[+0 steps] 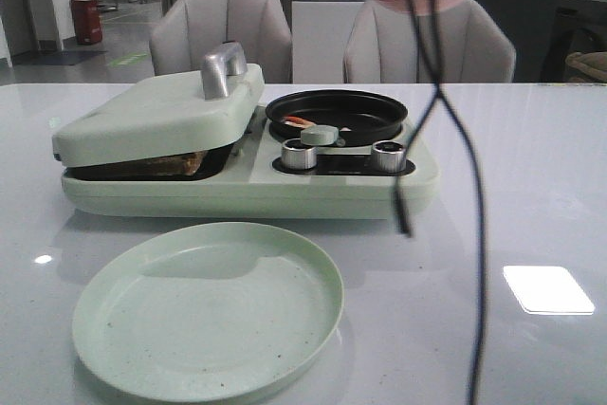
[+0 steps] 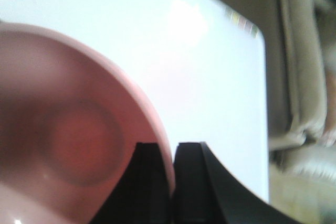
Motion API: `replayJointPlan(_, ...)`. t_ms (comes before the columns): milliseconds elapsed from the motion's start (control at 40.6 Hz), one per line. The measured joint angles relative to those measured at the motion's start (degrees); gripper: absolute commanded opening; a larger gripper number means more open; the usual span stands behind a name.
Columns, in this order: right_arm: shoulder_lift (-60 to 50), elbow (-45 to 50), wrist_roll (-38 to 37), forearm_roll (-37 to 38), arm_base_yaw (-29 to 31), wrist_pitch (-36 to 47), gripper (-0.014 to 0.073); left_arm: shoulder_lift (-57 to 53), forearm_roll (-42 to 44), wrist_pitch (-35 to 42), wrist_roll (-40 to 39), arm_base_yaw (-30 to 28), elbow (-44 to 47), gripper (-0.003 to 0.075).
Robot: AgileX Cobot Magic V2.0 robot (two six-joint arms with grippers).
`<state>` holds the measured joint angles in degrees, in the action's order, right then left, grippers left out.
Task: Make breakfast with bread and shrimp
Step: 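Lift the pink bowl over the frying pan and tip shrimp in, then set the empty pink bowl back down on the table with right gripper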
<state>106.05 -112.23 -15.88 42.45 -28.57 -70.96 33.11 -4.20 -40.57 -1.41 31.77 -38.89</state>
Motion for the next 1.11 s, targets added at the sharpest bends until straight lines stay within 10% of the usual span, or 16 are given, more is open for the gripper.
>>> replayJointPlan(542, -16.52, 40.66, 18.57, -41.95, 30.96, 10.58, 0.0044, 0.00, 0.00, 0.00, 0.00, 0.00, 0.00, 0.0101)
replayJointPlan(837, -11.95, 52.34, 21.42, -49.46, 35.06, 29.02, 0.0050, 0.00, 0.00, 0.00, 0.00, 0.00, 0.00, 0.0101)
replayJointPlan(1108, -7.98, 52.72, 21.62, -51.30, 35.06, 34.33, 0.0385, 0.00, 0.00, 0.00, 0.00, 0.00, 0.00, 0.0101)
